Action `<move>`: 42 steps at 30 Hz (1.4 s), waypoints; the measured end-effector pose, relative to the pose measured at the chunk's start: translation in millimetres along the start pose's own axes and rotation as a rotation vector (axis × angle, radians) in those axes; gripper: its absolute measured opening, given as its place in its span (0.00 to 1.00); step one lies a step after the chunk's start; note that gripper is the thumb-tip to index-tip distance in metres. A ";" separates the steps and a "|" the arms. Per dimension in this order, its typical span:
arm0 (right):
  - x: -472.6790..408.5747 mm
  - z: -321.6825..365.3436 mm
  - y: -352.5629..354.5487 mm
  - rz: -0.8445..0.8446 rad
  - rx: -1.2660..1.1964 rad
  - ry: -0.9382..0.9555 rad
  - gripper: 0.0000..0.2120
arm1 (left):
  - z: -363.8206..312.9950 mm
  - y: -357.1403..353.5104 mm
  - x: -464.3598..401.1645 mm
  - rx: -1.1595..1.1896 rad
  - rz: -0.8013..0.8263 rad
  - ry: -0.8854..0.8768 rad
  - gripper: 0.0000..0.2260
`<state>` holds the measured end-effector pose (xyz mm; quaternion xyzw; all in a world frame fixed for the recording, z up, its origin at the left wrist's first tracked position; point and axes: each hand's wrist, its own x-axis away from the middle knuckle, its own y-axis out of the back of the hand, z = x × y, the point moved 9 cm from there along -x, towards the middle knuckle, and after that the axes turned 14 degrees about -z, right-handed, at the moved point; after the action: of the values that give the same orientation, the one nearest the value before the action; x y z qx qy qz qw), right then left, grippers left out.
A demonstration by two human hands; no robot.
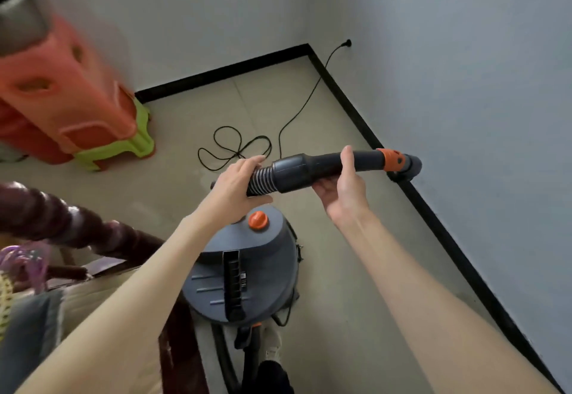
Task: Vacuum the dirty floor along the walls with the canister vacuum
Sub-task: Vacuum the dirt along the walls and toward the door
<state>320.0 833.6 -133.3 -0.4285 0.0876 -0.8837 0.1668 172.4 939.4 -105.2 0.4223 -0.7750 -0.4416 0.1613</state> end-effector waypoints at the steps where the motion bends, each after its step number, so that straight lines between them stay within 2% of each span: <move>1: -3.8 -8.1 -9.2 0.004 0.012 -0.012 0.20 | 19.7 3.4 5.1 0.006 -0.031 0.059 0.36; 6: -32.8 -34.4 -33.2 -0.079 -0.114 -0.061 0.24 | 109.3 -9.0 50.2 -0.047 -0.120 0.262 0.42; 8: -46.4 -38.8 -42.3 -0.100 -0.221 -0.083 0.25 | 139.9 -36.7 72.7 -0.151 0.030 0.341 0.43; 11: -63.7 -59.8 -42.3 -0.126 -0.263 -0.112 0.25 | 171.5 -87.5 106.7 -0.293 0.384 0.389 0.45; 14: -74.2 -87.2 -33.1 -0.121 -0.225 -0.143 0.23 | 187.4 -118.3 127.9 -0.325 0.554 0.343 0.46; 19: -91.6 -104.5 -18.3 -0.145 -0.259 -0.211 0.20 | 193.1 -129.4 135.9 -0.373 0.442 0.249 0.42; 29: -118.9 -106.6 -17.2 -0.103 -0.252 -0.283 0.16 | 177.0 -150.8 113.6 -0.418 0.457 0.258 0.40; 34: -122.6 -105.7 -25.6 -0.032 0.001 -0.242 0.22 | 149.2 -172.0 85.7 -0.425 0.421 0.259 0.39; 42: -105.3 -79.2 -50.0 0.068 -0.007 -0.310 0.21 | 139.0 -177.5 72.6 -0.393 0.410 0.337 0.36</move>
<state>307.4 919.9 -243.9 -0.5571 0.0785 -0.8005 0.2068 133.7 912.8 -337.4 0.2854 -0.7063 -0.4650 0.4512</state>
